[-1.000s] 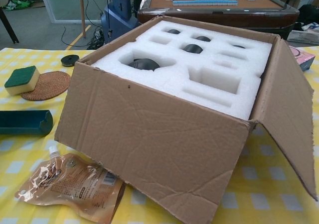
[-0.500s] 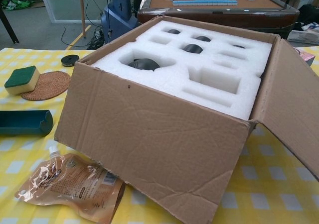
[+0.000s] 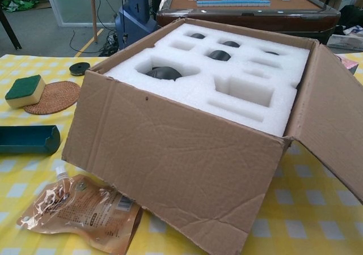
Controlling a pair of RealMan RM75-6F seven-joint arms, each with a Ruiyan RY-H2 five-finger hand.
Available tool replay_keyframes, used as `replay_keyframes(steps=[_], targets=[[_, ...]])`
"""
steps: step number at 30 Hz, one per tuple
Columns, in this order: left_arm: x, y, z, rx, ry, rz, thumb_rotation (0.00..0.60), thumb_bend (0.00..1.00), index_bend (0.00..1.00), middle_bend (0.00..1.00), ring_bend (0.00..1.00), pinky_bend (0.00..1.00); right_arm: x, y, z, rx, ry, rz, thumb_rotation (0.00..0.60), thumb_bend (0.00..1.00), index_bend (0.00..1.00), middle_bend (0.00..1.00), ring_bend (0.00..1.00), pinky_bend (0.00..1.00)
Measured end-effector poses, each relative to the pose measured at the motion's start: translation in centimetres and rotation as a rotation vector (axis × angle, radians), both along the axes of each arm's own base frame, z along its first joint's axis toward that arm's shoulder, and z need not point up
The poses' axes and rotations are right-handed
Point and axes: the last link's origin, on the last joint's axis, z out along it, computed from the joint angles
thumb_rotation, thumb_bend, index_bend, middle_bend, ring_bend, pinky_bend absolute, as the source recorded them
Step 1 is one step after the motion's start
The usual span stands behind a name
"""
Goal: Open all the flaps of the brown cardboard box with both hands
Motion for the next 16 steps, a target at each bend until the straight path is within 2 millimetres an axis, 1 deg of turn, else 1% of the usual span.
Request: replay_keyframes(steps=[7,12,16], targets=[[-0.9,-3.0,-0.8,-0.007,0.007,-0.002,0.337,0.28,0.38,0.25,0.10,0.00,-0.5,0.7,-0.4,-0.050,0.052,0.043,0.600,0.65,0.28,0.28,0.25,0.27],[-1.3,-4.1,-1.2,-0.013,0.002,0.010,0.337,0.28,0.38,0.25,0.10,0.00,-1.2,1.9,-0.8,-0.094,0.065,0.042,0.600,0.65,0.28,0.28,0.25,0.27],[-1.5,-4.5,-1.5,-0.009,-0.007,0.015,0.336,0.28,0.38,0.25,0.10,0.00,-1.6,2.6,-0.9,-0.111,0.060,0.028,0.600,0.64,0.28,0.28,0.25,0.27]])
